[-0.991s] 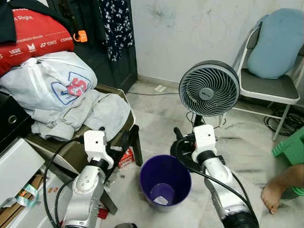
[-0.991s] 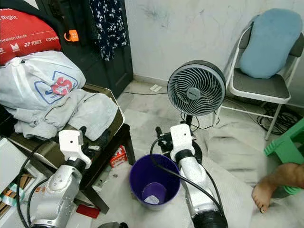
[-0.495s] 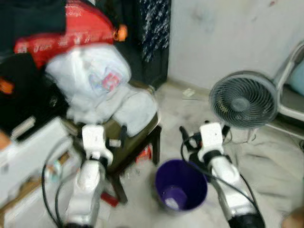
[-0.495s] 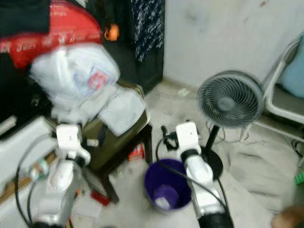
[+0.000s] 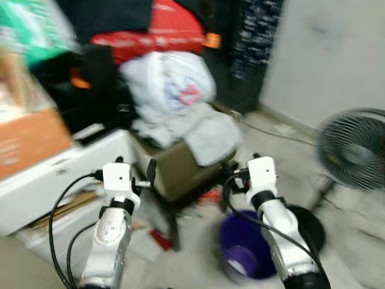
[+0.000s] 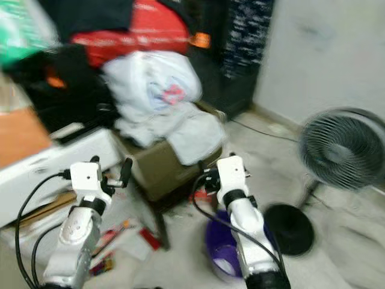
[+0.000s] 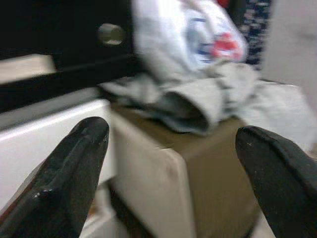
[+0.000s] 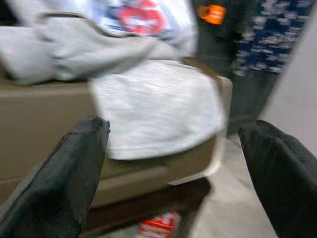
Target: Clean up the room
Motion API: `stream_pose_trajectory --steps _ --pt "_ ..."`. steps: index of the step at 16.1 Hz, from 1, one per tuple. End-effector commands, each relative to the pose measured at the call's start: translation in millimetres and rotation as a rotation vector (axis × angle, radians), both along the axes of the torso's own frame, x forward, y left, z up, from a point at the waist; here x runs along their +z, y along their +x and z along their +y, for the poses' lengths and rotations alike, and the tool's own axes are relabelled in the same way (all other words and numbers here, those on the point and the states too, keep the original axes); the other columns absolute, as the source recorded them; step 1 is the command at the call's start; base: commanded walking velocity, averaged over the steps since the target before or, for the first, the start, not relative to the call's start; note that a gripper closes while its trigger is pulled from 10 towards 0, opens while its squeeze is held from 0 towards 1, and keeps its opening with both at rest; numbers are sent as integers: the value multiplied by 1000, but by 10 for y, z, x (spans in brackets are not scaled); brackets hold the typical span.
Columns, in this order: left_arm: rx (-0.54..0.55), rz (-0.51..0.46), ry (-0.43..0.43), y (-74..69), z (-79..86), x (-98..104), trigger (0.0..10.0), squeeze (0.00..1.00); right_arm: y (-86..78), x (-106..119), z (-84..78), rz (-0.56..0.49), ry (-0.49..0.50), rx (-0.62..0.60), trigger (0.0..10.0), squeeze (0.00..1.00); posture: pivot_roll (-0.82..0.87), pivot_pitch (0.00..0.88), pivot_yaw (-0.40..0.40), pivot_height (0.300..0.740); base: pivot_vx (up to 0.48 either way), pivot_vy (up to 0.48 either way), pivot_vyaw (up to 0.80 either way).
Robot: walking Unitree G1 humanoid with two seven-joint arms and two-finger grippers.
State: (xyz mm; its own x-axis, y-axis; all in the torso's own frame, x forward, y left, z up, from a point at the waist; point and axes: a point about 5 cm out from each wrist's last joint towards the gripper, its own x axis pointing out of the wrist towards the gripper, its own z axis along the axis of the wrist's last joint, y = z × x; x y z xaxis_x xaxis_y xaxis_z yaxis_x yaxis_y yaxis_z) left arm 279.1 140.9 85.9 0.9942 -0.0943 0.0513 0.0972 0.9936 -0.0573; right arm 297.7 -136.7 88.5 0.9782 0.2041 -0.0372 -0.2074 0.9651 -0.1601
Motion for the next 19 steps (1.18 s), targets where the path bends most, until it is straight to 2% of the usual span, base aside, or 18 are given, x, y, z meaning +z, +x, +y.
stream_pose_trajectory --steps 1,10,11,13,14,16,18,19 --pt "1 -7 15 2 -25 6 10000 0 10 67 -22 -20 6 -9 10000 0 21 21 43 740 0 0 800" --pt "-1 0 27 -2 -11 -18 10000 0 -6 56 -38 -11 3 -10 10000 0 21 21 40 740 0 0 800" --pt "-4 2 24 -1 -11 -22 10000 0 -9 84 -64 -31 56 -34 10000 0 22 19 40 740 0 0 0" --pt "-4 3 20 -1 -14 -24 10000 0 16 35 -103 14 27 -69 10000 0 22 19 40 740 0 0 0" --pt "2 4 25 -4 -13 -26 10000 0 31 6 -130 9 -74 -102 10000 0 19 19 45 740 0 0 0" --pt "31 -9 27 -15 29 -12 10000 0 18 -11 -130 -5 -109 -117 10000 0 15 17 43 740 0 0 0" --pt "64 -27 18 -76 161 30 10000 0 -14 31 -253 -26 -109 -182 10000 0 9 25 45 740 0 0 0" --pt "45 -24 40 -186 209 11 10000 0 -103 -22 -339 21 -66 -200 10000 0 9 25 46 740 0 0 0"
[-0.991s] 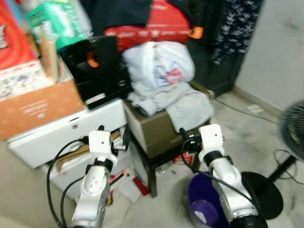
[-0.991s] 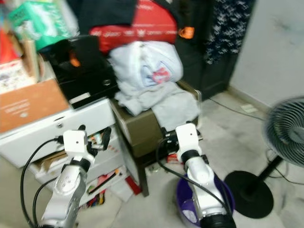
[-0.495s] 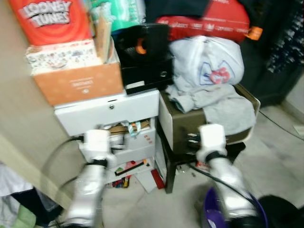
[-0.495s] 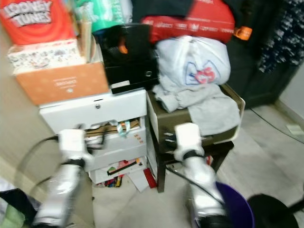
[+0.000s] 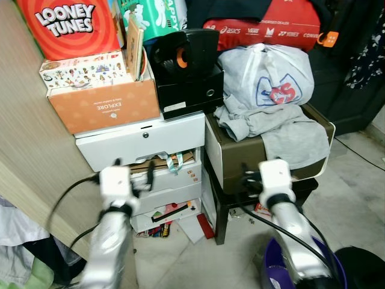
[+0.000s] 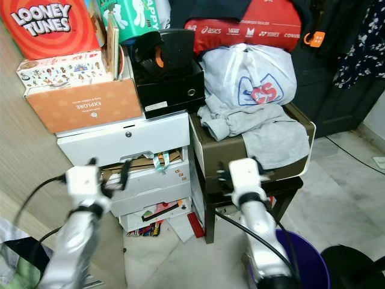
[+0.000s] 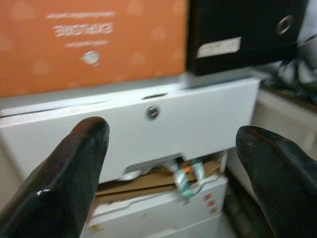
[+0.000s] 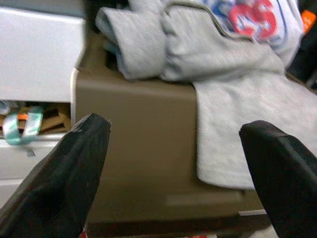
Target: Clean up the room
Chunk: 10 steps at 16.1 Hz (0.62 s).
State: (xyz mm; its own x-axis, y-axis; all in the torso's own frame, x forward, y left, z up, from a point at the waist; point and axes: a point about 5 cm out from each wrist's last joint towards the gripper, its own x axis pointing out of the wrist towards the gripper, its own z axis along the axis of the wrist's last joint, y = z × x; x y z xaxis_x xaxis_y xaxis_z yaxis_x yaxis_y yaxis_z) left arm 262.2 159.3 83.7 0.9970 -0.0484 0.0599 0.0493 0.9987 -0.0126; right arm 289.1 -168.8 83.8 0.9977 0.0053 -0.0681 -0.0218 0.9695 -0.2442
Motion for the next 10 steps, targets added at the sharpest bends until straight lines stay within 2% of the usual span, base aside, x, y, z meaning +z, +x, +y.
stream_pose_trajectory --steps 1,4,6,7,10 --pt "-20 -8 -3 -76 33 28 10000 0 -63 17 -35 -5 47 6 10000 0 12 28 47 740 0 0 0" --pt "-59 18 9 -324 80 -3 10000 0 -240 17 -93 -23 46 13 10000 0 22 32 42 740 0 0 0" --pt "-43 44 19 -415 148 -39 10000 0 -357 -14 -150 -2 27 18 10000 0 35 37 37 740 0 0 0" --pt "-41 47 20 -423 157 -43 10000 0 -378 -23 -152 3 25 25 10000 0 37 39 36 740 0 0 0" --pt "-57 47 14 -389 111 -5 10000 0 -421 -62 -140 25 6 40 10000 0 32 38 42 740 0 0 800"
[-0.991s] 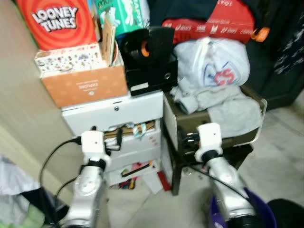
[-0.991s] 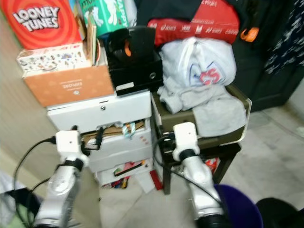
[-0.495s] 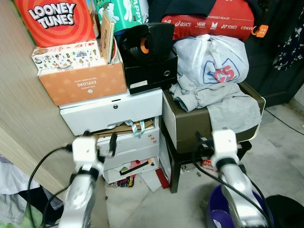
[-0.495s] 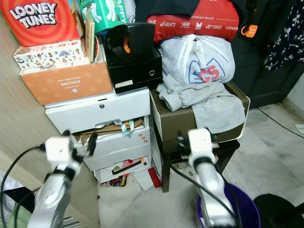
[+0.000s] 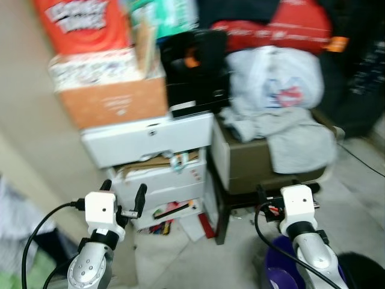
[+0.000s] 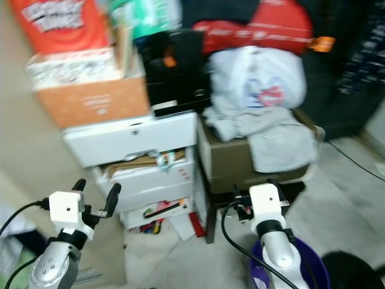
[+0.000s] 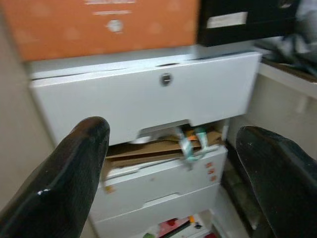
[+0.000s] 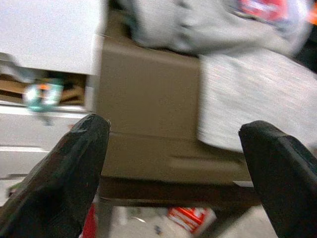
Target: Clean up the room
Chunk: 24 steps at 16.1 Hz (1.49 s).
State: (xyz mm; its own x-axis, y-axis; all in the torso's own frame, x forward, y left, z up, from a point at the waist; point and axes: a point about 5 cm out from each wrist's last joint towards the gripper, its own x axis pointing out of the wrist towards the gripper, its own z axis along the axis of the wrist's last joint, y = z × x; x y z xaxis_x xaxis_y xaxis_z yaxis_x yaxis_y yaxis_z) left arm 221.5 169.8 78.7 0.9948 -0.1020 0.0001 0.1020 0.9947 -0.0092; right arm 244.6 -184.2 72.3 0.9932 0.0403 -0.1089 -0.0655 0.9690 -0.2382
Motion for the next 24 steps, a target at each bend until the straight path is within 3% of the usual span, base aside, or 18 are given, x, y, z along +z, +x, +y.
stream_pose_trajectory --steps 1,18,24 --pt "-18 -14 1 37 -32 61 10000 0 41 71 29 -19 8 5 10000 0 30 37 46 740 0 0 800" --pt "-80 11 -31 32 -105 53 10000 0 82 59 69 -17 -2 25 10000 0 32 35 39 740 0 0 800" --pt "-24 2 -18 70 -87 59 10000 0 99 64 77 -17 -3 34 10000 0 34 33 33 740 0 0 800"
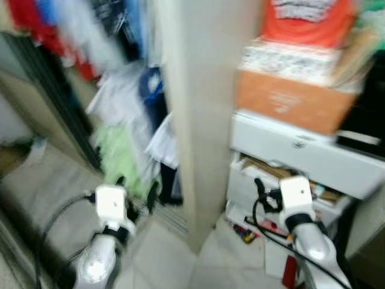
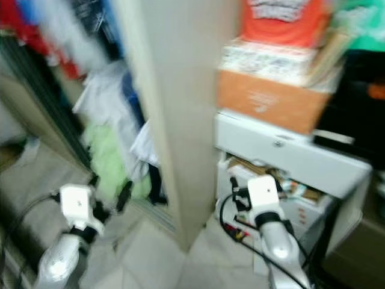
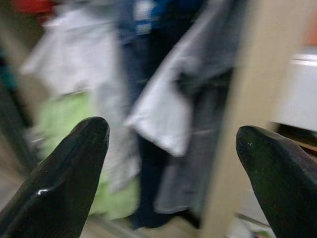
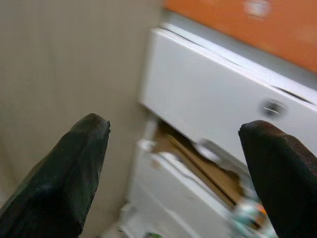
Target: Clean up the room
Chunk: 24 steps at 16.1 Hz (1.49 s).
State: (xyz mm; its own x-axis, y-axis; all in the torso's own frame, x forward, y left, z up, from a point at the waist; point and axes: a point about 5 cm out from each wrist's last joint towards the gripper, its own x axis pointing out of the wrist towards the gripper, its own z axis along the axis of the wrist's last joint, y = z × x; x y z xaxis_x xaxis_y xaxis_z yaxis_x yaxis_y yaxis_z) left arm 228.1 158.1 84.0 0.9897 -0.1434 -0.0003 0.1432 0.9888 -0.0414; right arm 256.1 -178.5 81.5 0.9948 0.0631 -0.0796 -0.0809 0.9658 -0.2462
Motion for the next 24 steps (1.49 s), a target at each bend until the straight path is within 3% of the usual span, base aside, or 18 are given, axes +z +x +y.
stream_pose_trajectory --steps 1,5,24 --pt "21 -3 13 6 31 6 10000 0 -17 -27 20 13 3 11 10000 0 32 34 34 740 0 0 800" --pt "32 4 9 20 24 -11 10000 0 -70 -47 47 23 8 18 10000 0 25 36 36 740 0 0 800" --pt "40 -6 -1 88 -84 -14 10000 0 -23 -3 63 17 0 23 10000 0 16 41 31 740 0 0 800"
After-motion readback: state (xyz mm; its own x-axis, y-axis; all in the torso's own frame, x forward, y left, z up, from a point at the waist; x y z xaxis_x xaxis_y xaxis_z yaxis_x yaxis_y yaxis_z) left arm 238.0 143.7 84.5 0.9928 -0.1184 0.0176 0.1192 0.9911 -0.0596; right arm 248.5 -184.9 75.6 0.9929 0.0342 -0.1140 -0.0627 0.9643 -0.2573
